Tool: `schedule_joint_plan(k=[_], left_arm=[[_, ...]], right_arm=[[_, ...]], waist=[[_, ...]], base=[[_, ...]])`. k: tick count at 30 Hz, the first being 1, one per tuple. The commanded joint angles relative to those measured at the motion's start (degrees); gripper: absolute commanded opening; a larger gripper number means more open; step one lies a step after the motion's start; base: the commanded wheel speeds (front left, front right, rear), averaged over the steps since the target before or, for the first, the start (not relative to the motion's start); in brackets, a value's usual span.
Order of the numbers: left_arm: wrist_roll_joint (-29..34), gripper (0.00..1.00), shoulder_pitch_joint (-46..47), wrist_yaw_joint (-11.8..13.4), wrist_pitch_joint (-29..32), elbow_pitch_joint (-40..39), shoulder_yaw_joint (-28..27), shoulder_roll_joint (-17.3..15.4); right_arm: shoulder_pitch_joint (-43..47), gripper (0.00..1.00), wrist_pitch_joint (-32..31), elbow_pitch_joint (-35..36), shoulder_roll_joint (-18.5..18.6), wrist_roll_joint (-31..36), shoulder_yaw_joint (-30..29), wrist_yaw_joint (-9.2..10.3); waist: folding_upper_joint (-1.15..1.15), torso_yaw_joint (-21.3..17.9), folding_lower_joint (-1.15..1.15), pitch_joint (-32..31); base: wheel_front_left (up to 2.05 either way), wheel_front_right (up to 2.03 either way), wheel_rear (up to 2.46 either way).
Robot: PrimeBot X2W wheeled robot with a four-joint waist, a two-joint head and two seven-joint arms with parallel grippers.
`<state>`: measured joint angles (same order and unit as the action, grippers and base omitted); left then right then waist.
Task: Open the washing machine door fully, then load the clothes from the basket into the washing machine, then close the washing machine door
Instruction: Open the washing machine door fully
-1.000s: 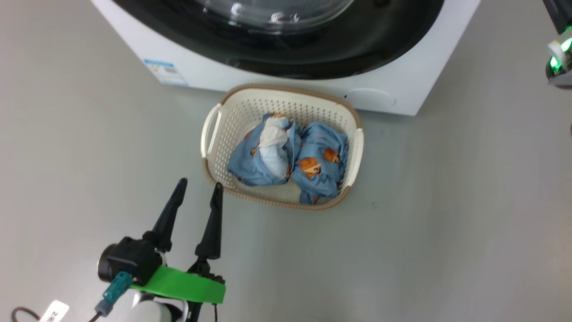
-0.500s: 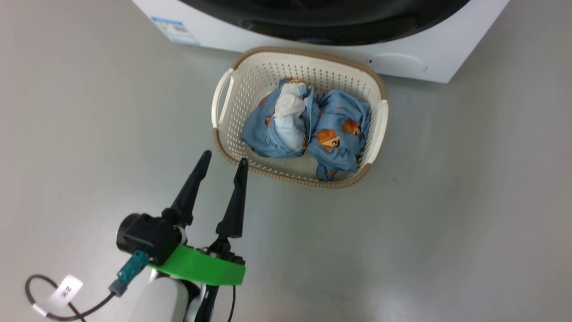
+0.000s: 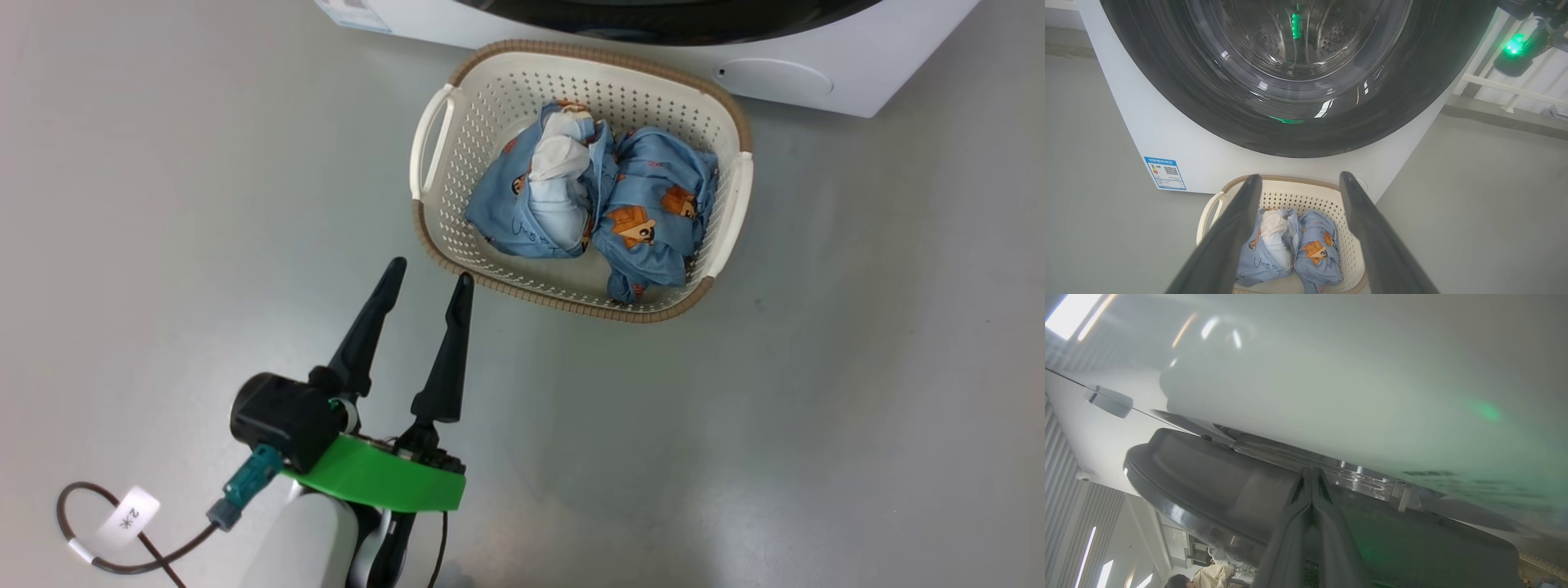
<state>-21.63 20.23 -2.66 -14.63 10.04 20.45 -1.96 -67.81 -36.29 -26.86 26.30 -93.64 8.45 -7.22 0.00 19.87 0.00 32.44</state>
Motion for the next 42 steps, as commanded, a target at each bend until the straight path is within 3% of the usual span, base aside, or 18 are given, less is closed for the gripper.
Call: schedule_joint_plan(k=[1,12,42], left_arm=[[-0.40,1.00,0.84,0.51,-0.37,-1.73,-1.29,-0.92],[-0.74,1.00,0.94,0.88,-0.37,-1.21,-1.40,-0.92],[2.78,1.00,-5.97,-0.79,-0.37,0.60,-6.01,-0.92]], right_arm=[[-1.16,0.00,-0.68,1.28,-0.88,0.89,0.11,-0.26],[1.20,0.00,-2.68,2.30,-2.18,2.08,1.28,-0.26],[19.68,0.00,-7.37,8.42,-8.84,2.53,8.36,-0.26]], waist=[[0.00,0.46,0.00,0.47],[0.00,-0.09,0.00,-1.26],[0.00,-4.25,0.00,-14.90]], base=[[0.00,0.00,0.00],[0.00,0.00,0.00],[0.00,0.00,0.00]])
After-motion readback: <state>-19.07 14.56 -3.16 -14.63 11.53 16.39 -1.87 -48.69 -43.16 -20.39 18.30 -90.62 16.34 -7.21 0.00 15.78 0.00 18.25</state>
